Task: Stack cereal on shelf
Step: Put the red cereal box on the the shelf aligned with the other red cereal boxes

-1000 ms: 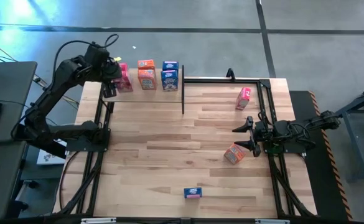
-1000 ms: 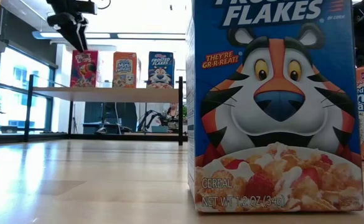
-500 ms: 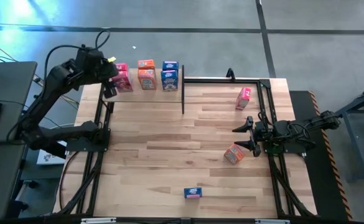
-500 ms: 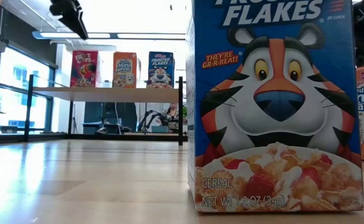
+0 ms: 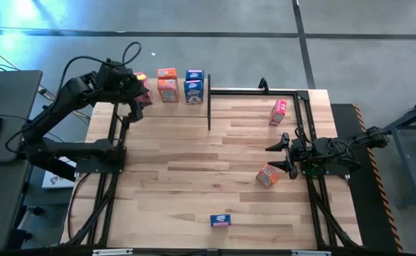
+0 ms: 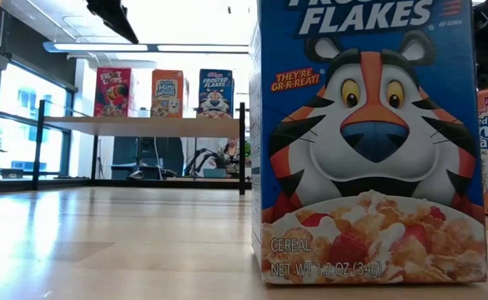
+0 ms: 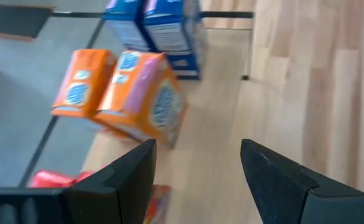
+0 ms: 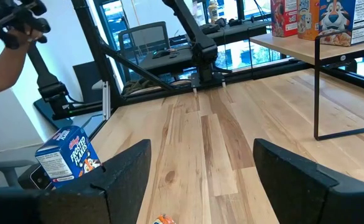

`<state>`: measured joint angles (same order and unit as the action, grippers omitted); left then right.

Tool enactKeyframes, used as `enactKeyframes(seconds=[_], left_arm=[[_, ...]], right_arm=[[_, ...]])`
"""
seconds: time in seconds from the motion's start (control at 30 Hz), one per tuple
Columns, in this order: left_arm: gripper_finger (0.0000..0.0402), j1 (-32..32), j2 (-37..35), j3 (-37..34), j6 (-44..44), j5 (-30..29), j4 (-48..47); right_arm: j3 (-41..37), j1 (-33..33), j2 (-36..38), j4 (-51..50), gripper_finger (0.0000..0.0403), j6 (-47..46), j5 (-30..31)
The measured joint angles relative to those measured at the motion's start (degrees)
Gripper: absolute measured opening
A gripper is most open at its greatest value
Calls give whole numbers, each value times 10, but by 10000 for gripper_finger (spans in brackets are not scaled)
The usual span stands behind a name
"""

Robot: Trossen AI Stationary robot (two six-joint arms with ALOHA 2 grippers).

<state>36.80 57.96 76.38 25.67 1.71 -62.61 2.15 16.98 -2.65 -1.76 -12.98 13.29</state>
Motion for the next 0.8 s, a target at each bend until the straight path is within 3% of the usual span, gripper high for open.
enactKeyframes(seconds=[0.8], left_arm=[[225, -225, 32, 0, -232, -11, 30]], right_arm=[[0, 0, 0, 0, 275, 0, 0]])
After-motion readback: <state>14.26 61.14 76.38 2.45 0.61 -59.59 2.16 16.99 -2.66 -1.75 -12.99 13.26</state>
